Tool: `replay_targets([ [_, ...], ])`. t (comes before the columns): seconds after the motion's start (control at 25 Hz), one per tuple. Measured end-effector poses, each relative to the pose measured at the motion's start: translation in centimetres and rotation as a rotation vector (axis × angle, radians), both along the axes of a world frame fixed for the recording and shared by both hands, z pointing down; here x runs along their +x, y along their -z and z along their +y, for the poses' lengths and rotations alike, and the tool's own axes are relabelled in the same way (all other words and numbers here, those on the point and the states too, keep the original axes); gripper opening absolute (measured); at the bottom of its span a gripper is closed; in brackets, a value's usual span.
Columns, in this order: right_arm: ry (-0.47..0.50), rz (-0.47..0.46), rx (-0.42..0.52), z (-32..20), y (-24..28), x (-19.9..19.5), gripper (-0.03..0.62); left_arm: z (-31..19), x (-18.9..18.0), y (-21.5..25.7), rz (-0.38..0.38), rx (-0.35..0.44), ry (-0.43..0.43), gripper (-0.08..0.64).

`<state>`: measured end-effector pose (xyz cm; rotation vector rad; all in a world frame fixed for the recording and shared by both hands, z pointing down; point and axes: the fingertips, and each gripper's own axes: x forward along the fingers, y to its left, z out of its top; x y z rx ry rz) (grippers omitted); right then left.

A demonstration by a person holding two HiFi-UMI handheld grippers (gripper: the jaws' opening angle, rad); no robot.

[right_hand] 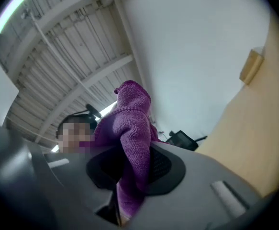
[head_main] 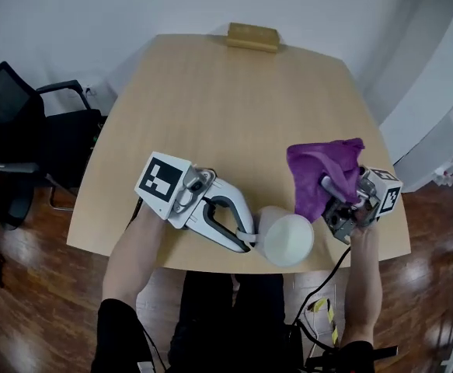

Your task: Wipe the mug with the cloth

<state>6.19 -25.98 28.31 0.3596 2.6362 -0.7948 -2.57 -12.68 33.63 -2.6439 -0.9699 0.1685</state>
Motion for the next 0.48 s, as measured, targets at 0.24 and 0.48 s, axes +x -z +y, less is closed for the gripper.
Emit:
replay_targets([
  [0.24,0.211,0.1,0.143,5.5,3.0,-3.0,0.078,-0.1,0.2,0.2,0.003,0.021,-0.006,0.048],
  [0.48,0.217,0.242,0.158,3.9,-2.1,-4.9,0.078,0.4,0.2,0.2,-0.003,0.05,-0.029,0.048],
])
